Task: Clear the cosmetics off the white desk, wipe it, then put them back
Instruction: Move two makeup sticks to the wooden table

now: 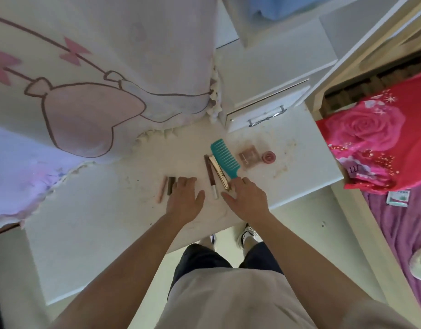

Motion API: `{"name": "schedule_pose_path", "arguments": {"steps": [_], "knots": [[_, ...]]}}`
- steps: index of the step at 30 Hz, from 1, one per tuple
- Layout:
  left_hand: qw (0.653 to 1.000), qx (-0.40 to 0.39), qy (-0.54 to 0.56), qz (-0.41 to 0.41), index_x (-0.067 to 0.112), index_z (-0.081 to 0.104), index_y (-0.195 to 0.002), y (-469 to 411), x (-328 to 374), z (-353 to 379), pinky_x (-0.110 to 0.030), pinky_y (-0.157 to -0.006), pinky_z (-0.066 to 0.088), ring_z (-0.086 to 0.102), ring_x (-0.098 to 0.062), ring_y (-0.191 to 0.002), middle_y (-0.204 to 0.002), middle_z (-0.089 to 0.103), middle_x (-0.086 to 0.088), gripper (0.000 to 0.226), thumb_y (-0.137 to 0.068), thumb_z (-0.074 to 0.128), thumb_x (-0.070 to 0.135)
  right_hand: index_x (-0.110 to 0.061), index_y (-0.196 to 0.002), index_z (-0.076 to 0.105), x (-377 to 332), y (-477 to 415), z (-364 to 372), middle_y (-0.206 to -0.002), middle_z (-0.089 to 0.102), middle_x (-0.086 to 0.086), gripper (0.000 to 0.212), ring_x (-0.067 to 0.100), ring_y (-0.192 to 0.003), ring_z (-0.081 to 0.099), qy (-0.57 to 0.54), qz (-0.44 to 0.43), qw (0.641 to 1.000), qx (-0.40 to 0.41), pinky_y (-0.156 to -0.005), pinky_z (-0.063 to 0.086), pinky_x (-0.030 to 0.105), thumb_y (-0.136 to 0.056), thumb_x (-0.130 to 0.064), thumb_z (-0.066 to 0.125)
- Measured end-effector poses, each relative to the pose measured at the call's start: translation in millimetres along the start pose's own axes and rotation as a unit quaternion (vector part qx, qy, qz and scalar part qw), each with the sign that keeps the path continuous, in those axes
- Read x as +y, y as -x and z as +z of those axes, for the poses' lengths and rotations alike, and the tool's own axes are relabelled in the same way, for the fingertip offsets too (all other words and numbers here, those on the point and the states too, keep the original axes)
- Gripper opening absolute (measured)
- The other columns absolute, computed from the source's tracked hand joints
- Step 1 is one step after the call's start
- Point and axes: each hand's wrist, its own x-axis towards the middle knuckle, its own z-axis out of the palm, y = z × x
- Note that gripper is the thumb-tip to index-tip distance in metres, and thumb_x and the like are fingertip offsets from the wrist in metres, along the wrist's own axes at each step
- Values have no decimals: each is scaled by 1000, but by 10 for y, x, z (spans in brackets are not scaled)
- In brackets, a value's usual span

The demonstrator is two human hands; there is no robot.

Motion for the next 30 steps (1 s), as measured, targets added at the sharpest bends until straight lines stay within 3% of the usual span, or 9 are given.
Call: {"name": "schedule_pose_path", "arguments": {"steps": [6,10,14,18,21,23,27,30], "knots": [[1000,8,-10,25,15,51,-127,-138,80,-37,-37,-89,45,49,-25,-115,-127,50,-8,44,-99,41,47,-21,-116,57,-55,-35,-94,-107,61,-2,33,20,-94,61,0,40,999,34,-71,47,33,-100,-46,42],[998,-13,-60,-23,13,56,-111,-237,367,25,-37,-81,46,57,-26,-104,-110,61,-7,58,-94,34,64,-25,-117,60,117,109,-289,-103,62,-5,31,19,-94,61,-38,84,993,74,-71,47,33,-101,-44,42],[995,-15,-87,-48,16,53,-101,-240,552,19,-32,-65,41,53,-19,-80,-99,64,-3,36,-98,38,48,-28,-117,61,331,212,-411,-99,62,-10,29,13,-90,60,-92,114,984,97,-66,46,29,-100,-44,43],[996,27,-54,-67,14,56,-102,-120,597,-98,-31,-62,39,55,-21,-78,-88,60,-1,32,-97,41,42,-29,-114,61,435,227,-543,-94,58,-15,28,10,-84,60,-121,105,980,116,-67,47,28,-100,-46,45],[991,91,-5,-95,14,55,-102,68,570,-256,-31,-61,41,57,-22,-79,-91,63,-3,31,-96,43,42,-28,-108,62,368,167,-650,-84,55,-17,24,7,-74,57,-138,62,981,118,-54,37,20,-100,-44,46],[979,154,48,-126,16,55,-98,268,504,-348,-33,-64,47,57,-22,-81,-87,61,-2,28,-95,45,42,-26,-105,60,272,118,-688,-80,57,-17,23,7,-69,58,-152,1,981,120,-51,38,22,-100,-43,46],[922,303,145,-191,18,53,-90,919,309,-418,-37,-70,48,57,-25,-78,-84,61,0,29,-95,48,46,-27,-88,54,-118,124,-698,-72,51,-13,16,9,-72,50,-179,-138,970,90,-59,40,30,-98,-39,52],[867,398,189,-232,21,54,-94,1542,74,-399,-31,-65,41,59,-19,-74,-83,62,6,19,-96,50,39,-28,-94,61,-581,312,-655,-78,61,-11,16,10,-72,57,-190,-231,952,58,-64,46,31,-98,-41,52]]}}
